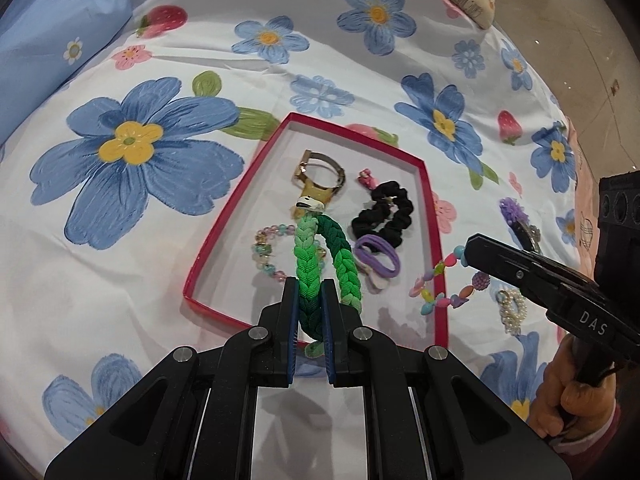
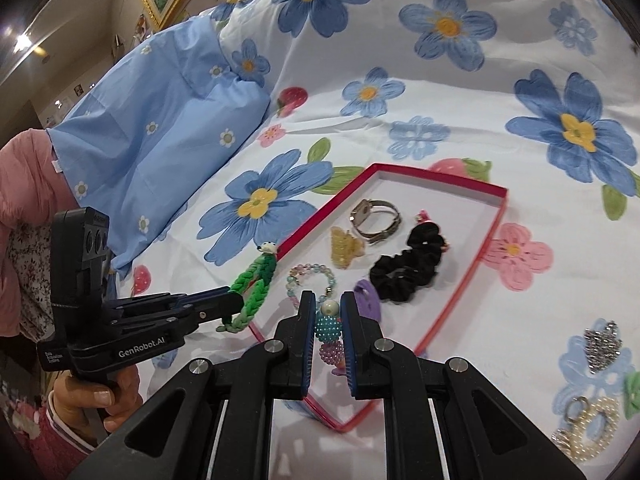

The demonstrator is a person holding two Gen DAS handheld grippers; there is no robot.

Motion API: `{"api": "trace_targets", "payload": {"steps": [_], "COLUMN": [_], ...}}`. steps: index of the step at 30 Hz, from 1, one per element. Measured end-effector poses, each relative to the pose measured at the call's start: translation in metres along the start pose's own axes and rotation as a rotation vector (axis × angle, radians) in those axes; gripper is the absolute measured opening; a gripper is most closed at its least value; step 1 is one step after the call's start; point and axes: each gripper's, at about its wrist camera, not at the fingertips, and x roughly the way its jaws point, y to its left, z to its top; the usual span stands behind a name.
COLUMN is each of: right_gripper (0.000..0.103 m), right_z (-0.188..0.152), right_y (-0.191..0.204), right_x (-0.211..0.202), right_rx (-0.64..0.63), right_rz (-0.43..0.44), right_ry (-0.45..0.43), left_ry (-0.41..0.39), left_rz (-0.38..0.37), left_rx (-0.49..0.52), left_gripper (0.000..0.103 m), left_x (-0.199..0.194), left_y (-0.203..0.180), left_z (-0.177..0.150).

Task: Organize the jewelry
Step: 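Carry the green keychain and pastel bead bracelet into the red box with both tools, then open both tools to release the keychain and bracelet in the box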

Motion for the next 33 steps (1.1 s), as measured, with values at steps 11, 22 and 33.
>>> {"api": "trace_targets", "payload": {"steps": [11, 22, 33], "right_gripper": [0.012, 0.013, 0.014], "right_z": [-0.003, -0.017, -0.018], "right_y": [-0.009, -0.033, -0.028], "right_x": [0.042, 0.063, 0.074], "right_rx": [0.024, 0.028, -0.023], "right_rz": [0.020, -0.058, -0.088], "right_ry": [0.059, 0.137, 0.176], "left_ry": [0.046, 0.098, 0.114], "left_rz": [0.019, 0.066, 0.093], "left_rx": [-0.012, 0.000, 0.006], "left_gripper": [0.009, 0.009, 0.011], "left_x": [0.027, 0.053, 0.060], "left_y": [0.008, 0.010, 0.010], "left_z": [0.004, 0.003, 0.002]}}
